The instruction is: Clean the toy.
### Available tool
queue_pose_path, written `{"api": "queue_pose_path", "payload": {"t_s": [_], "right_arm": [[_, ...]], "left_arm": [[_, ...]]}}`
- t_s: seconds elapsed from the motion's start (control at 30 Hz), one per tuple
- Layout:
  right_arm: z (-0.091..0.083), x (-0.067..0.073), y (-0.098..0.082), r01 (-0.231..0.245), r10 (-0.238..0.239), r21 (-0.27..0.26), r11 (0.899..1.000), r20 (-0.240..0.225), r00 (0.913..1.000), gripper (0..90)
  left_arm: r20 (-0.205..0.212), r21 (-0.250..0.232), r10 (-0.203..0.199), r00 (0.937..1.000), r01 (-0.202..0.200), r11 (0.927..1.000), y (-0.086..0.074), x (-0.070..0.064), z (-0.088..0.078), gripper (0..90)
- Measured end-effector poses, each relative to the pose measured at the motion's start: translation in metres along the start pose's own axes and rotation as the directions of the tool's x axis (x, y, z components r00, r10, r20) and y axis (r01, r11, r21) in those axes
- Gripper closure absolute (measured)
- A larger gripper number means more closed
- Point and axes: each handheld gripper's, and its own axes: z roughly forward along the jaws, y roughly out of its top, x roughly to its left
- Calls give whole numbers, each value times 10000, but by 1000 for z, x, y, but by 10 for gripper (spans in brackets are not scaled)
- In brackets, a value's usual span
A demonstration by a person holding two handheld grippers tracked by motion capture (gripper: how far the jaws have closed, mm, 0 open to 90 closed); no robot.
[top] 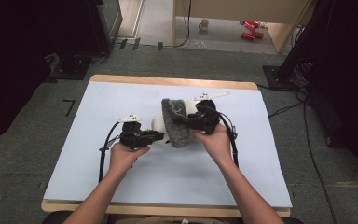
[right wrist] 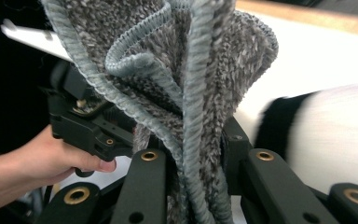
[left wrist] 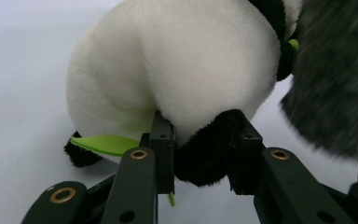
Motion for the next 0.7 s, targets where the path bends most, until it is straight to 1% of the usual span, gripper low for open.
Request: {"api": "queue_pose_path", "payload": {"t_s": [0.07,0.1,0.17,0.2,0.23,0.27,0.3,0.33,0.37,0.4,0.43,0.47,0.53,0.63,0.7], "right_arm": [[12,-1,-5,-33,32,409,9992,29,10000,767],[17,-3,-8,-31,26,533,9986,81,10000,767],[21,-10,-12,-57,50,567,9984,123,9999,767],[21,-14,-13,-65,55,555,9984,191,9998,766],[21,-14,-13,-65,55,555,9984,191,9998,766],[16,-22,-13,-176,150,484,9987,536,9985,767],[13,-25,-13,-112,73,492,9987,787,9969,771],[10,-30,-14,-78,38,452,9989,870,9962,773],[7,-34,-15,-234,203,373,9990,827,9964,774],[4,-37,-16,-300,269,352,9989,834,9962,774],[4,-37,-16,-300,269,352,9989,834,9962,774],[0,-40,-16,-150,114,345,9993,1005,9949,775],[-4,-41,-16,-43,9,304,9995,1110,9938,774],[-12,-43,-14,21,-42,158,9999,1369,9906,774],[-19,-47,-13,-58,58,-4,10000,1482,9889,775]], "left_arm": [[-110,113,85,9999,-84,9999,-1,0,2,686],[-186,224,85,9998,-80,9997,-1,1,3,686],[-118,239,0,9999,3,9997,-2,5,4,685],[-91,174,-118,9999,119,9998,-2,6,4,685],[-91,174,-118,9999,119,9998,-2,6,4,685],[-53,140,-213,9998,213,9997,0,10,3,685],[45,95,-234,9997,233,9997,0,12,3,685],[98,95,-229,9997,228,9997,1,12,3,685],[112,69,-200,9997,199,9998,1,12,4,685],[105,60,-151,9998,150,9999,1,11,4,684],[105,60,-151,9998,150,9999,1,11,4,685],[121,62,-106,9999,105,9999,2,11,5,685],[177,58,-197,9997,196,9998,3,14,4,685],[198,72,-239,9995,238,9997,5,16,3,684],[185,36,-239,9995,238,9997,6,17,3,684]]}}
